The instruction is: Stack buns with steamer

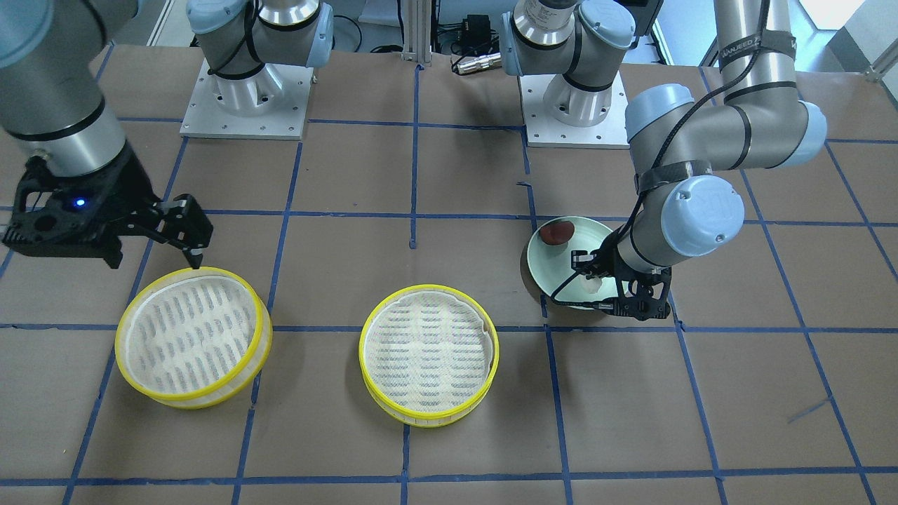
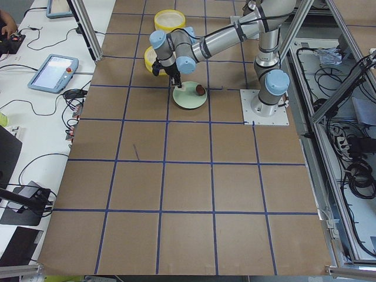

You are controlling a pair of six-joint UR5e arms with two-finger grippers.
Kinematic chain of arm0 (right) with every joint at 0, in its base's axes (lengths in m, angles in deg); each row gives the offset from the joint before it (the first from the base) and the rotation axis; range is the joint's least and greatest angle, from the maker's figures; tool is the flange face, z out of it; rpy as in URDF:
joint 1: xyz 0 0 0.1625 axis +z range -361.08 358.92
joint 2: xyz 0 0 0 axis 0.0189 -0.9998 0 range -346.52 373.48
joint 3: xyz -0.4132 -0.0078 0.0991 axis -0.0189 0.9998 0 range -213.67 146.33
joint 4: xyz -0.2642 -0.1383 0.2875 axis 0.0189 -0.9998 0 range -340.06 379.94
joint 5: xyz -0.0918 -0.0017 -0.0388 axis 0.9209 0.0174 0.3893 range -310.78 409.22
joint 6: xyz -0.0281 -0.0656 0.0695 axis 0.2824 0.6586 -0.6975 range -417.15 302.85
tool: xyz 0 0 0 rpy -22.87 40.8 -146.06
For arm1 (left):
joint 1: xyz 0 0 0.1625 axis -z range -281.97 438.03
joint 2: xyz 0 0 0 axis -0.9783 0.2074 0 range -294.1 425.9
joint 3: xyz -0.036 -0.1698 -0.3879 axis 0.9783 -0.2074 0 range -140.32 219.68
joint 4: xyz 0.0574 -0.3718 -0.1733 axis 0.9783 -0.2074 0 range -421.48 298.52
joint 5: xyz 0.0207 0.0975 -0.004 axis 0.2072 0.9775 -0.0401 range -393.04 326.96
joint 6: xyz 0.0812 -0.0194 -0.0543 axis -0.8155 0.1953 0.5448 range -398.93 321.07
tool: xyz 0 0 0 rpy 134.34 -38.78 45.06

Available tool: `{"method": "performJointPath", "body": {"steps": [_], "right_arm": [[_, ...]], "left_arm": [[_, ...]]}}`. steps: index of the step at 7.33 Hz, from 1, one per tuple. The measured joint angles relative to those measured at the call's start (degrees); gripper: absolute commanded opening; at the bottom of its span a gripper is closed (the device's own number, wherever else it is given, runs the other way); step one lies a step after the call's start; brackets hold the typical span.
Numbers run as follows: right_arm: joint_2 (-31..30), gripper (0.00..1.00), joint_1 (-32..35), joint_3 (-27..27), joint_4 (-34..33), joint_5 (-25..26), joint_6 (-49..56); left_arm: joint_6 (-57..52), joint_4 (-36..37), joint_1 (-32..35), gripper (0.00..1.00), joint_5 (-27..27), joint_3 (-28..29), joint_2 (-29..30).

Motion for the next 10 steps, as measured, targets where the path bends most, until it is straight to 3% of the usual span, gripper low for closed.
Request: {"method": "performJointPath", "body": {"steps": [3,5,6,7,8,9,10], "right_arm": [[6.53,1.00,-8.73,-1.69,-1.80,0.11,9.96],[10.84,1.00,-9.93,-3.90,-4.64,0.41,11.05],[12.36,1.00,-10.47,-5.51,-6.92,0.61,11.27],[13.30,0.99,-11.63,-7.48,-8.66,0.56,11.65],[13.79,0.93,-12.87,-9.32,-10.28,0.27,12.06],[14.01,0.48,-13.53,-10.81,-11.99,0.01,12.23],[14.18,0.13,-13.79,-11.99,-13.64,-0.08,12.32]], "left_arm": [[16.62,4.09,4.08,0.09,-14.90,3.39,0.06],[24.90,12.90,9.70,0.16,-18.17,3.70,2.67],[28.56,16.48,11.87,0.32,-18.49,3.75,4.05],[30.61,18.71,13.05,0.74,-18.57,3.76,4.87],[31.40,19.64,13.51,0.87,-18.51,3.75,5.16],[31.61,20.00,13.66,0.89,-18.39,3.73,5.26],[31.55,20.12,13.69,0.89,-18.31,3.73,5.27]]}}
